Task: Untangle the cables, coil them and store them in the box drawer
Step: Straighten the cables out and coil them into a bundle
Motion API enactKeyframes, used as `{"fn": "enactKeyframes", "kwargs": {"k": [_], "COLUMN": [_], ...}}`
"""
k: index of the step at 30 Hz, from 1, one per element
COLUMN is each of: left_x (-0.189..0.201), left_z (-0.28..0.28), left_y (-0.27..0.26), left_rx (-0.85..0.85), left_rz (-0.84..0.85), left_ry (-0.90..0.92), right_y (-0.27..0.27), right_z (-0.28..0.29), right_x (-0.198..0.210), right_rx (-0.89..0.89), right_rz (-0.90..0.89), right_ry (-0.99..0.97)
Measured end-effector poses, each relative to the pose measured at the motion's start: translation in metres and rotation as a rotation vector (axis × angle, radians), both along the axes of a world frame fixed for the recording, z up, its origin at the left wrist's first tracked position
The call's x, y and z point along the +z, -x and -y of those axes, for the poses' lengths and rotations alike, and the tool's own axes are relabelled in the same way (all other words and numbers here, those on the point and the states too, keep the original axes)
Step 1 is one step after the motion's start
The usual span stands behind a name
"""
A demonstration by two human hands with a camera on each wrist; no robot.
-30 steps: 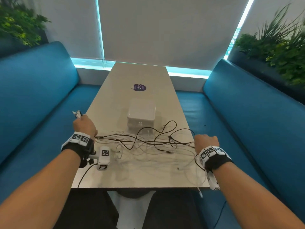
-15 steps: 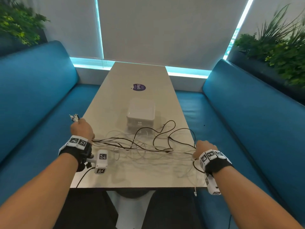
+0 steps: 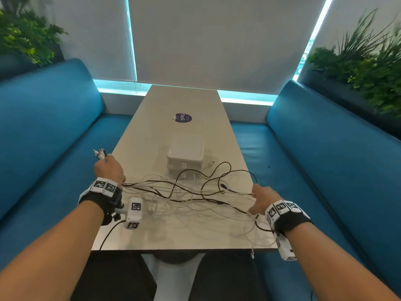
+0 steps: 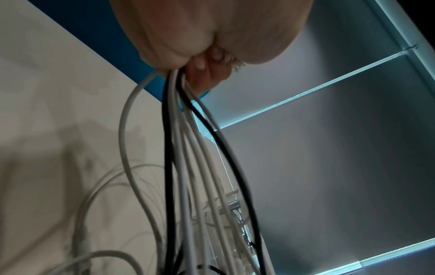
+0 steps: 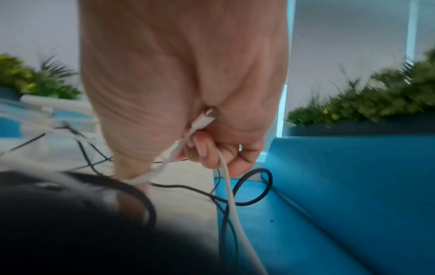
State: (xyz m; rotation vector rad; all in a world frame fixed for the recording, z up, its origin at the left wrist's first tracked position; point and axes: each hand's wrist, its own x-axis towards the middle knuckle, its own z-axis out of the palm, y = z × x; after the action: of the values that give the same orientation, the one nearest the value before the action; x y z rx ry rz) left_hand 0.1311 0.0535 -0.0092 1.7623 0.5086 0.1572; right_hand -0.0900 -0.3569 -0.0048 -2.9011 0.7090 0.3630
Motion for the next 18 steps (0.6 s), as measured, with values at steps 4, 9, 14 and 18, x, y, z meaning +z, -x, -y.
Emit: {"fn": "enactKeyframes", "kwargs": {"k": [4, 9, 14, 18], "left_x": [0.002, -0.011, -0.003, -0.003], "left_z": [-0.003, -0.008, -0.004, -0.005], "left_y": [-0.006, -0.015, -0.004, -0.005], "left_rx": [0.005, 0.019, 0.106, 0.133], "left_rz": [0.021, 0.025, 0.033, 0.045], "left_ry": [-0.002, -0.009, 0.164, 0.23], "right_y": [0.004, 0.004, -0.003, -0.003], "right_z": [0.006, 0.007, -0.005, -0.007], "right_x": [-0.001, 0.012, 0.017, 0.012], "right_rx": [0.03, -0.051, 0.016, 0.049], "right_rz": [-0.063, -0.073, 0.039, 0.048], "right_ry": [0.316, 0.337, 0.268, 0.014]}}
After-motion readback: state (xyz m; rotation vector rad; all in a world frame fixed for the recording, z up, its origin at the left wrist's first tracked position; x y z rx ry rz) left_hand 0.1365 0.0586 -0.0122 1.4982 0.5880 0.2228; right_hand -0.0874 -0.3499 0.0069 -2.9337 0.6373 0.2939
